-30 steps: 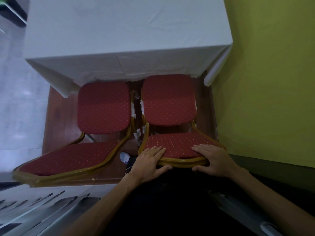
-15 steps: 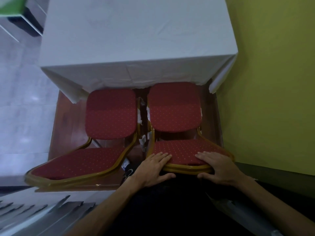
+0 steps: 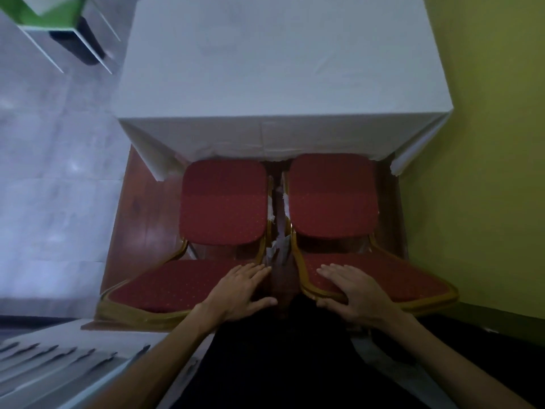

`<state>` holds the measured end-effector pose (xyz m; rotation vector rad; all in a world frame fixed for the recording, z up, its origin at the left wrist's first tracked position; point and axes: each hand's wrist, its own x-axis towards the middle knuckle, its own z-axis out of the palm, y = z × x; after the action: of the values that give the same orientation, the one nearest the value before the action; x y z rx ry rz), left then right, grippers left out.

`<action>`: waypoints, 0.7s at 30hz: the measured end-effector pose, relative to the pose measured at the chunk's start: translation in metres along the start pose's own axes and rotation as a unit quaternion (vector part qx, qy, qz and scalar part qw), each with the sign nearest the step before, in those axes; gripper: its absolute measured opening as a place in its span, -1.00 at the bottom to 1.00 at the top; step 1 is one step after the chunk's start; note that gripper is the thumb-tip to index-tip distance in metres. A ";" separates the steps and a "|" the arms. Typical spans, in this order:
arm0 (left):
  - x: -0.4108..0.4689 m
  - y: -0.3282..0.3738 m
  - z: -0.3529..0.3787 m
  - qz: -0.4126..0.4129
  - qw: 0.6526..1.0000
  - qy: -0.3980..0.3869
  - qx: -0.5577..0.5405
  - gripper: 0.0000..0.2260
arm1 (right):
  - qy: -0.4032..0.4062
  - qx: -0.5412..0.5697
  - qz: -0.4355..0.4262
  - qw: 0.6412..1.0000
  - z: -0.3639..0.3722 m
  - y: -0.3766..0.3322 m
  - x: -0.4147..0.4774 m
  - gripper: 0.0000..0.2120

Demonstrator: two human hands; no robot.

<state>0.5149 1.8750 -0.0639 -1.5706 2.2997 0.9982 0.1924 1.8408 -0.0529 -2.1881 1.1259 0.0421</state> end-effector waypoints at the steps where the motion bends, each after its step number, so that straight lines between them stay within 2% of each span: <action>1: -0.011 -0.010 0.000 -0.007 1.000 -0.007 0.001 -0.19 | -0.004 0.002 -0.009 1.000 0.008 -0.014 0.010 -0.26; 6: -0.055 -0.058 -0.003 -0.041 0.999 -0.019 -0.003 -0.15 | -0.048 0.031 -0.036 0.998 0.058 -0.088 0.063 -0.25; 12: -0.087 -0.105 -0.010 -0.021 0.999 -0.023 -0.006 -0.15 | -0.131 0.023 -0.079 0.988 0.106 -0.152 0.111 -0.17; 17: -0.130 -0.144 -0.015 -0.003 0.998 -0.059 -0.010 -0.20 | -0.141 0.026 -0.083 0.986 0.128 -0.170 0.119 -0.30; 21: -0.154 -0.169 -0.011 0.011 0.999 -0.037 -0.015 -0.23 | -0.118 0.000 -0.088 0.989 0.140 -0.171 0.120 -0.33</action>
<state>0.7317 1.9485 -0.0502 -1.4962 2.2667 1.0836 0.4289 1.9048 -0.1059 -2.2060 0.7989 0.2168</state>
